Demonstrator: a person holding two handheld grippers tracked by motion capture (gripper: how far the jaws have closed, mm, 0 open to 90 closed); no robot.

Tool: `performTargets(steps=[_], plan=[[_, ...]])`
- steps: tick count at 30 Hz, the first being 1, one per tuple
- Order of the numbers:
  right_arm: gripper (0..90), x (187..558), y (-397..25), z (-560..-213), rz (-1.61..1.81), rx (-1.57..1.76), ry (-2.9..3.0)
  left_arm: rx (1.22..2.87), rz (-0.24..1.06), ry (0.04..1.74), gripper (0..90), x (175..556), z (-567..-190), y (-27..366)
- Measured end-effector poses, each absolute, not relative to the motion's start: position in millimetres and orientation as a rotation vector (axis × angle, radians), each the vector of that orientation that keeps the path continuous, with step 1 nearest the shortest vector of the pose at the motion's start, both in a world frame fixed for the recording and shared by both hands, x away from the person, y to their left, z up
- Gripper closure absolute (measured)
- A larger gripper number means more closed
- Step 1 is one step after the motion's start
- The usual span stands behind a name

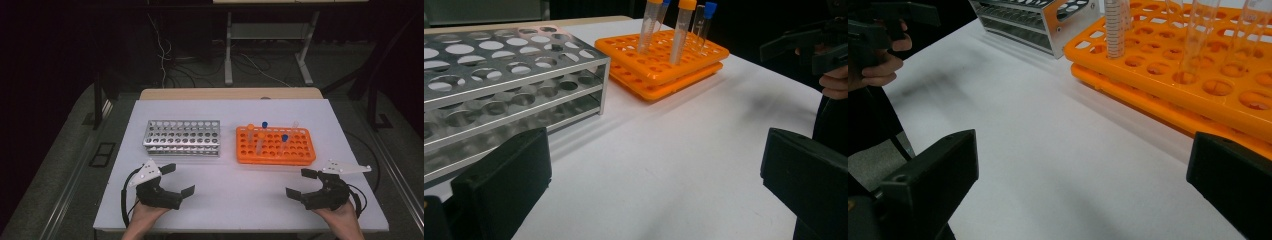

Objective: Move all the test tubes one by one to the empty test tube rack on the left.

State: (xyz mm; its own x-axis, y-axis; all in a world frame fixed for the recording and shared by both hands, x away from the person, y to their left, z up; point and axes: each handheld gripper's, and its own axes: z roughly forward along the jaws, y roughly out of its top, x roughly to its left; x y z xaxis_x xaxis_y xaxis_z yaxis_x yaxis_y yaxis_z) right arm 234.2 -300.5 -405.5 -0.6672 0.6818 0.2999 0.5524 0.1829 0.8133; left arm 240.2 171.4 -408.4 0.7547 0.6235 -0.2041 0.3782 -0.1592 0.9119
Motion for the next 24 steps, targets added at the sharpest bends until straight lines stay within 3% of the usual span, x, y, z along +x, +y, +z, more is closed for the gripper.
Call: performTargets(steps=[24], plan=[[0.0,233.0,-301.1,-406.3,1.468,1.227,2.353,1.798,0.244,0.778,0.0,241.3,-410.8,169.0]])
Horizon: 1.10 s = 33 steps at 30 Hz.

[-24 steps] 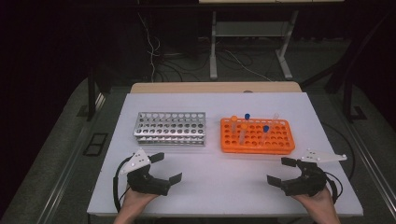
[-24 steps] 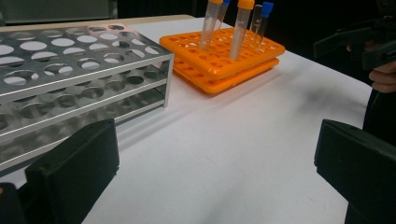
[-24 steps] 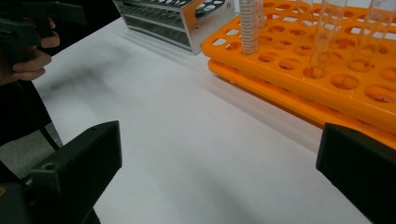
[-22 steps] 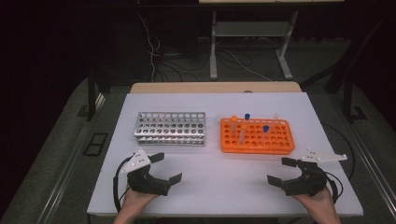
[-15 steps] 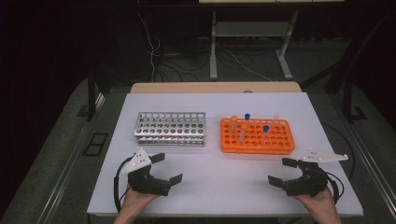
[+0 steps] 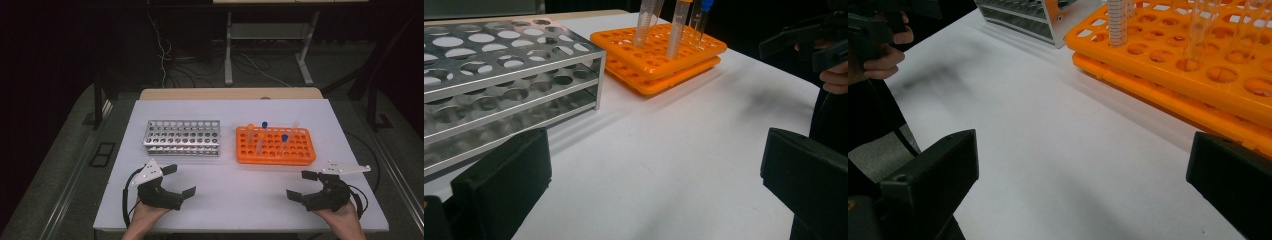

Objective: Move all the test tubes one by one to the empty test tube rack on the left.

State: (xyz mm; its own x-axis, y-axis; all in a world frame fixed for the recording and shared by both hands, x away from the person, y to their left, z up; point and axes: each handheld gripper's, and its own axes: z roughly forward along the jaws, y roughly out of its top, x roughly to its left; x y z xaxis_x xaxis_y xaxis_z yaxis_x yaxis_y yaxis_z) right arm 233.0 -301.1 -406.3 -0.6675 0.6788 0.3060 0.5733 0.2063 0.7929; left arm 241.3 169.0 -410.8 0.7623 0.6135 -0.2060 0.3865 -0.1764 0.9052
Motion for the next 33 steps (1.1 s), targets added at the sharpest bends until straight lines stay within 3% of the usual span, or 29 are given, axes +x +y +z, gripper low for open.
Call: performTargets(steps=[33], plan=[[0.0,255.8,-305.6,-382.1,1.337,1.232,2.426,1.796,0.238,0.788,0.0,240.9,-412.4,170.7]])
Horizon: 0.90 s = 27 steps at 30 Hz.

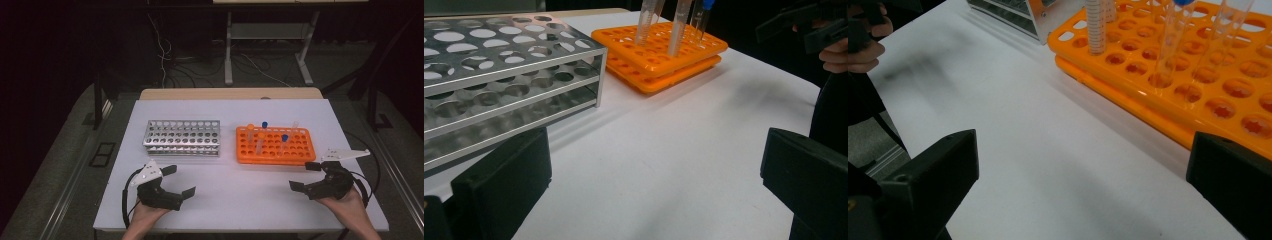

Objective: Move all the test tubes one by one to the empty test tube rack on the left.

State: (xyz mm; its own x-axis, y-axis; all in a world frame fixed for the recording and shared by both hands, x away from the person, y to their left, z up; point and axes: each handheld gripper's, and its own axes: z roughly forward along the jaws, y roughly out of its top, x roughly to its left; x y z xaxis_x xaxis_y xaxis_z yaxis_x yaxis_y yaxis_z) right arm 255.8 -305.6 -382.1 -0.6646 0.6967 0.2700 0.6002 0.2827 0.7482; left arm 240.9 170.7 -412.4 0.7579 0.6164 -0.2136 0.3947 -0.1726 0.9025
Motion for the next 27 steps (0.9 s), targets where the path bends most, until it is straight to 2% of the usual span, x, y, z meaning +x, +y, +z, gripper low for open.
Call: performTargets(steps=[27], plan=[[0.1,297.1,-323.3,-367.5,1.256,1.269,2.437,1.798,0.238,0.794,0.0,240.3,-413.0,171.0]])
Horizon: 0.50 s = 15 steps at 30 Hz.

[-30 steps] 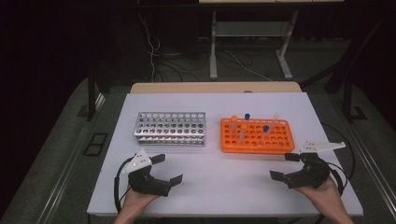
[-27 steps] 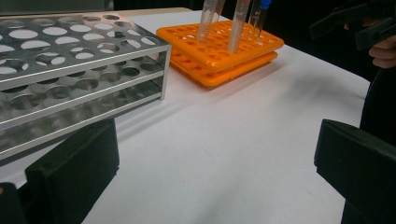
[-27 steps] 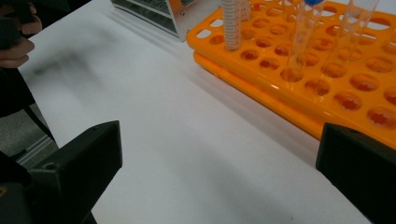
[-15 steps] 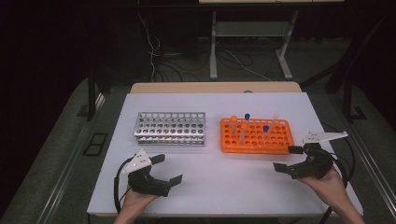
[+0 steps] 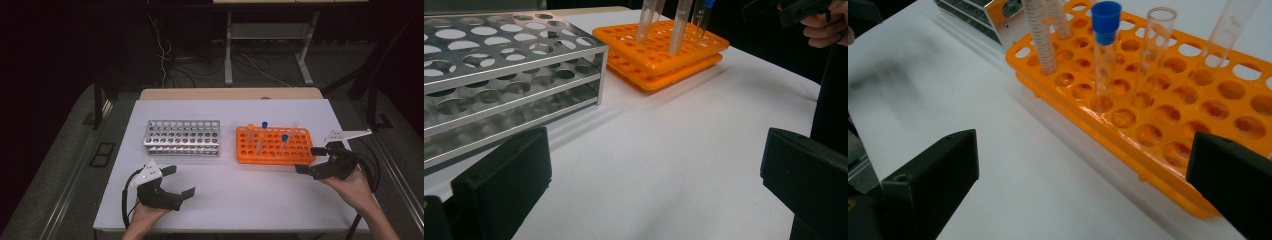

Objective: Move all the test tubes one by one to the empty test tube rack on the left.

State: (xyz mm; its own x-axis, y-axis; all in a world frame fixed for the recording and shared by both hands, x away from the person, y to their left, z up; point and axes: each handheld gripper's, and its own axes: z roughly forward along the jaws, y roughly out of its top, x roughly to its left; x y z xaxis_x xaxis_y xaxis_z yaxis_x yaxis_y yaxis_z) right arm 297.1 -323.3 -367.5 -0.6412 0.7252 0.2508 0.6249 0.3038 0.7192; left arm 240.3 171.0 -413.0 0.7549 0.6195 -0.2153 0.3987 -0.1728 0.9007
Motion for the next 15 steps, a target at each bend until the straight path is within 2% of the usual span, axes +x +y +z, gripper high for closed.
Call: performTargets(steps=[15], plan=[[0.1,333.7,-338.7,-357.7,1.224,1.311,2.396,1.805,0.233,0.792,0.0,240.4,-413.6,170.3]])
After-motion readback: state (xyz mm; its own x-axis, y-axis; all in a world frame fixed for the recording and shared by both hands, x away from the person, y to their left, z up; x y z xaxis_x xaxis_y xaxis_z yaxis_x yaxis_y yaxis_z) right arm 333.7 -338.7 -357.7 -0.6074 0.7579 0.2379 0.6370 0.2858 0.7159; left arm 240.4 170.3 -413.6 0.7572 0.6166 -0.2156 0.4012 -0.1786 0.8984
